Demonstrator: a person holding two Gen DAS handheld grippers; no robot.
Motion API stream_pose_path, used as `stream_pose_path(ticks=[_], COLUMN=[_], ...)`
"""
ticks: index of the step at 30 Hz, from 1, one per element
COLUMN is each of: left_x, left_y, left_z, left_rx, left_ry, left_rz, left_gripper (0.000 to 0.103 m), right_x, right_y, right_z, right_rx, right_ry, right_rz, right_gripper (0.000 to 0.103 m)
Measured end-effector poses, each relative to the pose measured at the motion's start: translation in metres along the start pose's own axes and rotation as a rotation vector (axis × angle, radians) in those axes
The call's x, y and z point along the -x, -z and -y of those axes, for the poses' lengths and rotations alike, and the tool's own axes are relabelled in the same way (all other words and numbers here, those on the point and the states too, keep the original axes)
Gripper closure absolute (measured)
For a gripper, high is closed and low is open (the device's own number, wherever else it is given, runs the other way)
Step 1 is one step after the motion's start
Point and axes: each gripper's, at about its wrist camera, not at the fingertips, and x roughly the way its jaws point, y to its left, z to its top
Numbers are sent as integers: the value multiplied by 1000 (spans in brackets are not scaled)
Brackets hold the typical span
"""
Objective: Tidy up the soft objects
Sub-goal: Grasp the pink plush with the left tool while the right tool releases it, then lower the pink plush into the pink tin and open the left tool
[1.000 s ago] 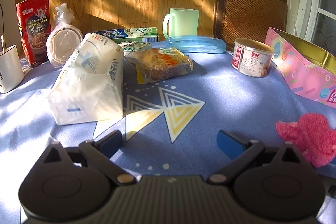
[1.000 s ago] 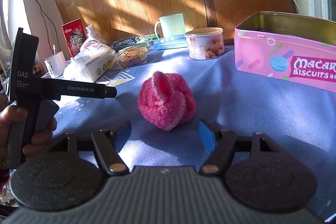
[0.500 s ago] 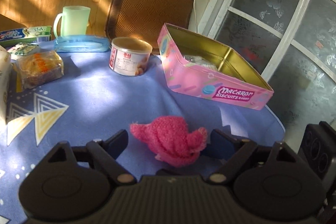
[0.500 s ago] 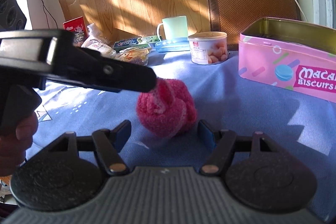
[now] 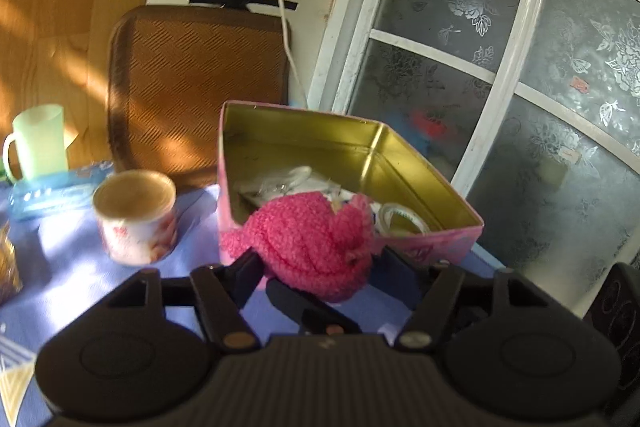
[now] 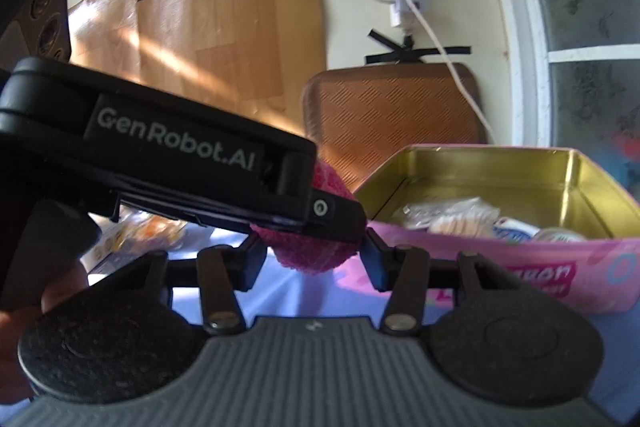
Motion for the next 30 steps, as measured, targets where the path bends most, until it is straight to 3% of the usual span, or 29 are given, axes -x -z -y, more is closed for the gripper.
stream_pose_path(ticks=[2, 5, 8, 11, 16, 22, 30], left_x=[-17, -36, -27, -16, 1, 20, 34], left_y=[-12, -16, -4, 8, 21, 38, 69], left_z=[5, 0, -7, -8, -7, -5, -14], left_rx=[-7, 35, 47, 7, -2, -34, -68], left_ry=[-26, -118, -132, -211, -244, -312, -403], left_rz=[19, 5, 18, 32, 19, 5, -33], left_gripper=[15, 15, 15, 13, 13, 12, 12], right_x=[-24, -59, -46, -26, 8, 31, 32], right_y=[-7, -6, 4, 15, 21, 30, 43], right_z=[13, 33, 48, 43, 33, 28, 25], right_rx=[4, 21, -46, -37, -59, -137, -224], right_ry=[81, 170, 149, 167, 166, 142, 135], right_rz=[13, -52, -48, -14, 16, -37, -147], right_gripper=[48, 37, 37, 37, 36, 36, 36])
